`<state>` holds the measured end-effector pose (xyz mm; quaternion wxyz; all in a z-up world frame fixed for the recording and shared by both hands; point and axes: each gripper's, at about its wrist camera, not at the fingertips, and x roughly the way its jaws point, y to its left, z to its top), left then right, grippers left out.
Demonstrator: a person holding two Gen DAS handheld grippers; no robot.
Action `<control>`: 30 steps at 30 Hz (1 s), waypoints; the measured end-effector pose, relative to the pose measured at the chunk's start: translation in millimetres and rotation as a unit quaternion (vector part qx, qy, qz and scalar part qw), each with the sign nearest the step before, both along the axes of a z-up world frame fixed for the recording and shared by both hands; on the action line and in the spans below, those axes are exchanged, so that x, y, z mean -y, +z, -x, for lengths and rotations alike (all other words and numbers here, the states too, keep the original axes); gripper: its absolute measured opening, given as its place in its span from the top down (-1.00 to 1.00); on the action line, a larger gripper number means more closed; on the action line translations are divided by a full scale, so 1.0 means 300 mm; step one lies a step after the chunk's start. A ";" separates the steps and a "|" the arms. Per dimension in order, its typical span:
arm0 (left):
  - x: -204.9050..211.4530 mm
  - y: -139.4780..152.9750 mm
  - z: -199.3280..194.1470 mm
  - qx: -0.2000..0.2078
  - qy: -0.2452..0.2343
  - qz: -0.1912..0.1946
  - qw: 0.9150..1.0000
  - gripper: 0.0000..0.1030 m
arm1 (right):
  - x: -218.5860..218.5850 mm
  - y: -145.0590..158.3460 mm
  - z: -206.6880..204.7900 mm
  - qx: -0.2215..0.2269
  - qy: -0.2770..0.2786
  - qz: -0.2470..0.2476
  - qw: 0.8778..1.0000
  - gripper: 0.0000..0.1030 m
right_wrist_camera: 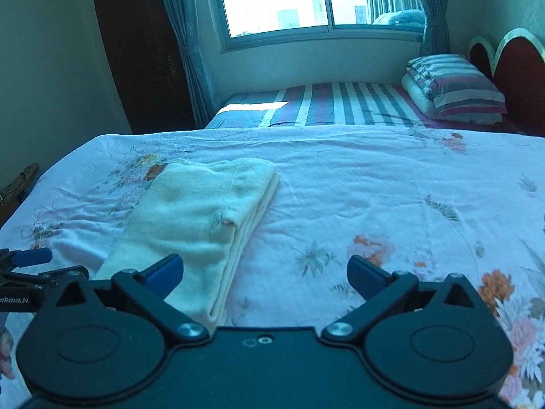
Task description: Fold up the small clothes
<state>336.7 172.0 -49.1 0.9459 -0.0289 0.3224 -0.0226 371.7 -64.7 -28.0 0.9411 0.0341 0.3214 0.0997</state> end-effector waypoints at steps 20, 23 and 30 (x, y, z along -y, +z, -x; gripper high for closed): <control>0.171 0.262 0.707 0.076 0.006 0.002 0.997 -1.00 | 0.033 0.206 0.720 0.098 -0.007 0.059 0.993 -0.99; 0.173 0.284 0.741 0.087 0.006 0.000 0.996 -1.00 | 0.033 0.226 0.748 0.107 -0.007 0.054 0.993 -0.99; 0.189 0.319 0.771 0.104 0.005 0.004 0.995 -1.00 | 0.028 0.259 0.784 0.122 -0.010 0.054 0.991 -0.99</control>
